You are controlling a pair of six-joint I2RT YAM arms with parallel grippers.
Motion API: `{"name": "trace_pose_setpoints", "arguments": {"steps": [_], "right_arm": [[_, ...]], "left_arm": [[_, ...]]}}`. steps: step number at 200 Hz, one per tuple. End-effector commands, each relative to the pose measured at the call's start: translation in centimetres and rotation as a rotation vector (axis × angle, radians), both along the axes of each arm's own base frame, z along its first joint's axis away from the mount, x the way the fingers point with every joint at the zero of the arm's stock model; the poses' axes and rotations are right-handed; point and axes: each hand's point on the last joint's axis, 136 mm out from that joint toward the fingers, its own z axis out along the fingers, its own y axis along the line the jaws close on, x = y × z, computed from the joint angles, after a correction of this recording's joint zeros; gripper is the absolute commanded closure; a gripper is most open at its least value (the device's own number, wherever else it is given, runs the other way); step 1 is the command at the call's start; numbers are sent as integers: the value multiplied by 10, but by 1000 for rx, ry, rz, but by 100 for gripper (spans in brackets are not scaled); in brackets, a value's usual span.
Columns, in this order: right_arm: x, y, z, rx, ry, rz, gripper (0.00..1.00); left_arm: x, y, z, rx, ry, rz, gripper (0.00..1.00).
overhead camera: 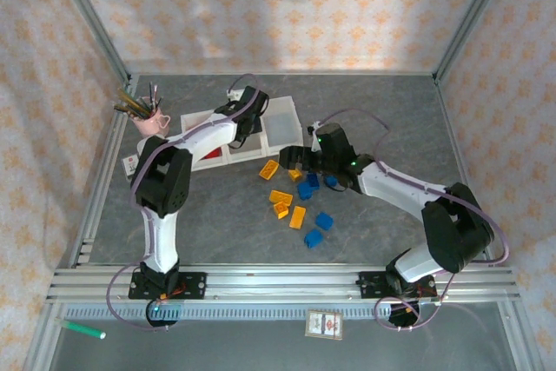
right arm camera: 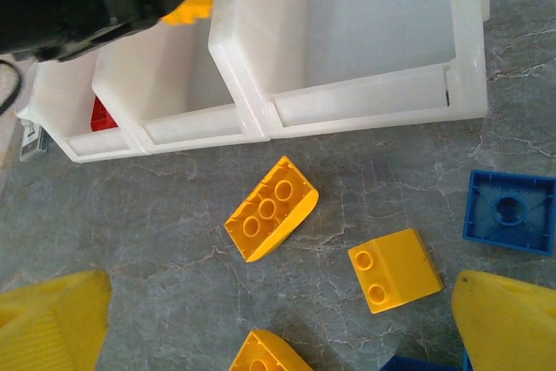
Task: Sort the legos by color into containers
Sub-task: Place the lego in the container, then pick up the lego from the center of the table.
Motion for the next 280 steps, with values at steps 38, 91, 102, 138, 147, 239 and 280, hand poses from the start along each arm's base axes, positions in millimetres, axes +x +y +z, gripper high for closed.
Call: {"name": "trace_pose_setpoints", "arguments": {"steps": [38, 91, 102, 138, 147, 239, 280], "right_arm": [[5, -7, 20, 7, -45, -17, 0], [-8, -22, 15, -25, -40, -35, 0], [-11, -25, 10, -34, -30, -38, 0], [-24, -33, -3, -24, -6, -40, 0], [-28, -34, -8, -25, 2, -38, 0], [-43, -48, -30, -13, 16, -69, 0], [-42, -47, -26, -13, 8, -66, 0]], "left_arm": [[-6, 6, 33, 9, -10, -13, 39], [-51, -12, 66, -79, -60, -109, 39], [-63, -22, 68, -102, -70, -153, 39], [-103, -59, 65, -137, -73, -285, 38], [-113, -69, 60, -145, -63, -322, 38], [-143, -100, -2, -73, 45, -438, 25], [-128, -93, -26, 20, 74, -405, 23]]}}
